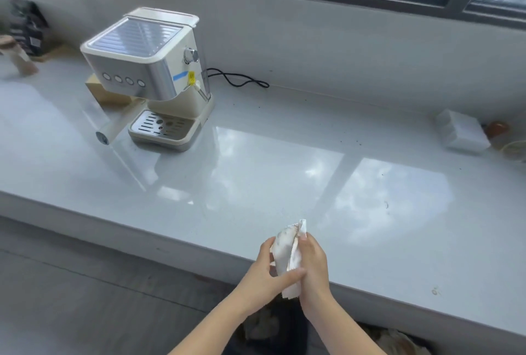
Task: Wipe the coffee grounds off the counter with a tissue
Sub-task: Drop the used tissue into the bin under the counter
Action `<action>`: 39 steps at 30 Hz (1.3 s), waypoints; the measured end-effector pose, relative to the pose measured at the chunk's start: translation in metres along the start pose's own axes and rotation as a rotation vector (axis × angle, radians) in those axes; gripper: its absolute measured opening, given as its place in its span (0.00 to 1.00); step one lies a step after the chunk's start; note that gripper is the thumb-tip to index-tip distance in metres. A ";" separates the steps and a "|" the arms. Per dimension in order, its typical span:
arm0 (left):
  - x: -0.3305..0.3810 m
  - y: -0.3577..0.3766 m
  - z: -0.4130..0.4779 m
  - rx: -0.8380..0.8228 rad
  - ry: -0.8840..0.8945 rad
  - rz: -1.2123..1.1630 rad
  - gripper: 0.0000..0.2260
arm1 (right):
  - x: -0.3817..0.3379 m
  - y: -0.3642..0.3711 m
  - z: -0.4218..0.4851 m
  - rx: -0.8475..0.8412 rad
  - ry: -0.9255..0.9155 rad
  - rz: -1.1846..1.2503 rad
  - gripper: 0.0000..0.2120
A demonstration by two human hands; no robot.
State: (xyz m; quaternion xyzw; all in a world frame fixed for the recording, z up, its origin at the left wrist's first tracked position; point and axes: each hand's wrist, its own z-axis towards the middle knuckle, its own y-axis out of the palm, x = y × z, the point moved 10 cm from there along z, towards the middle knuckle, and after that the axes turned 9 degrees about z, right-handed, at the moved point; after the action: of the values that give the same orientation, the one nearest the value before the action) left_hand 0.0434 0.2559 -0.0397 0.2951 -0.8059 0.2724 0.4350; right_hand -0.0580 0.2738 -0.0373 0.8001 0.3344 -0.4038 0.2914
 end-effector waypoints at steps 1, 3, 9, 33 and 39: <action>0.001 -0.006 -0.001 0.043 -0.019 -0.034 0.34 | -0.008 0.002 -0.003 -0.019 -0.038 0.016 0.12; 0.000 -0.020 -0.003 0.138 -0.029 -0.075 0.21 | -0.020 0.006 -0.009 -0.073 -0.118 0.061 0.08; -0.020 -0.029 -0.012 0.235 -0.110 -0.148 0.05 | -0.034 -0.002 -0.024 -0.145 -0.366 -0.124 0.09; -0.257 0.063 0.036 0.062 -0.609 0.019 0.07 | 0.254 -0.109 0.021 0.137 0.412 -0.394 0.12; -0.311 0.092 0.060 -0.096 -0.819 -0.136 0.15 | 0.324 -0.122 0.057 0.318 0.539 -0.386 0.16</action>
State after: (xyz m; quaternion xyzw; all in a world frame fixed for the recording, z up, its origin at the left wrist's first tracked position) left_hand 0.0842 0.3511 -0.3524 0.4111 -0.9027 0.0652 0.1088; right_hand -0.0318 0.4031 -0.3621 0.8353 0.4770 -0.2730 -0.0168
